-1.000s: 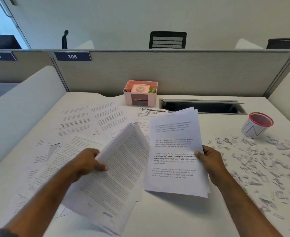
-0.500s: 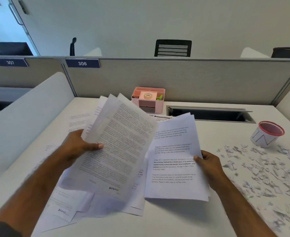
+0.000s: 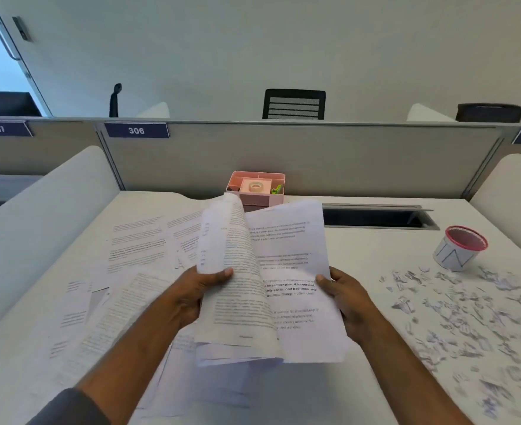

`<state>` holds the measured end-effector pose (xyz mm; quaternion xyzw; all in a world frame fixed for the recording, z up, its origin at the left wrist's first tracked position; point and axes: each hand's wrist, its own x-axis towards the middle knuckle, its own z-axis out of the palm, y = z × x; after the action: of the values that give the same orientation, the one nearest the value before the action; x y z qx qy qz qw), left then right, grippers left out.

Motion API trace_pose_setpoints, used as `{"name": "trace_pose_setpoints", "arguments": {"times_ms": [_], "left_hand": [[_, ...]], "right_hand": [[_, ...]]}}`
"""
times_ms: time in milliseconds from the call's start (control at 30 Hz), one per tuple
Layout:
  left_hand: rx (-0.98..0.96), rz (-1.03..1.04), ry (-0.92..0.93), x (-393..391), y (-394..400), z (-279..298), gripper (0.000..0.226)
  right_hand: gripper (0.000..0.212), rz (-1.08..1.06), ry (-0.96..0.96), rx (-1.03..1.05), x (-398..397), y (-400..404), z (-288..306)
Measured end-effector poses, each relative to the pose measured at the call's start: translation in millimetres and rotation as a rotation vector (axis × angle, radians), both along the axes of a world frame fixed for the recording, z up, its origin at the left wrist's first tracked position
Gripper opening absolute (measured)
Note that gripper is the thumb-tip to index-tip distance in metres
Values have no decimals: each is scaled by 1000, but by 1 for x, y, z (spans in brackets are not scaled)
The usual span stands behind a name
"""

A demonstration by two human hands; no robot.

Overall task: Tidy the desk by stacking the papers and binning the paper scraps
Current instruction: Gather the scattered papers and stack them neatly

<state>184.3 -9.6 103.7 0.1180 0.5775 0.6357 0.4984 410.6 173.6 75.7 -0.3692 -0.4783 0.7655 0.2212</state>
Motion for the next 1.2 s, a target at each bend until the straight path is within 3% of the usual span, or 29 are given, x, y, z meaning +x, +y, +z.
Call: {"name": "trace_pose_setpoints", "arguments": {"times_ms": [167, 367, 533, 667, 900, 1100, 1200], "left_hand": [[-23, 56, -70, 12, 2, -6, 52], [131, 92, -4, 2, 13, 38, 41], [233, 13, -163, 3, 19, 50, 43], [76, -72, -124, 9, 17, 23, 41], [-211, 12, 263, 10, 8, -28, 37], [-100, -72, 91, 4, 2, -37, 41], [-114, -81, 163, 3, 2, -37, 47]], "right_hand": [[23, -84, -30, -28, 4, -5, -9], [25, -149, -148, -6, 14, -9, -24], [21, -108, -133, -33, 9, -20, -22], [20, -59, -24, -71, 8, -19, -12], [19, -6, 18, -74, 12, -13, 0], [22, 95, 36, -18, 13, -13, 6], [26, 94, 45, 2, 14, -7, 8]]}}
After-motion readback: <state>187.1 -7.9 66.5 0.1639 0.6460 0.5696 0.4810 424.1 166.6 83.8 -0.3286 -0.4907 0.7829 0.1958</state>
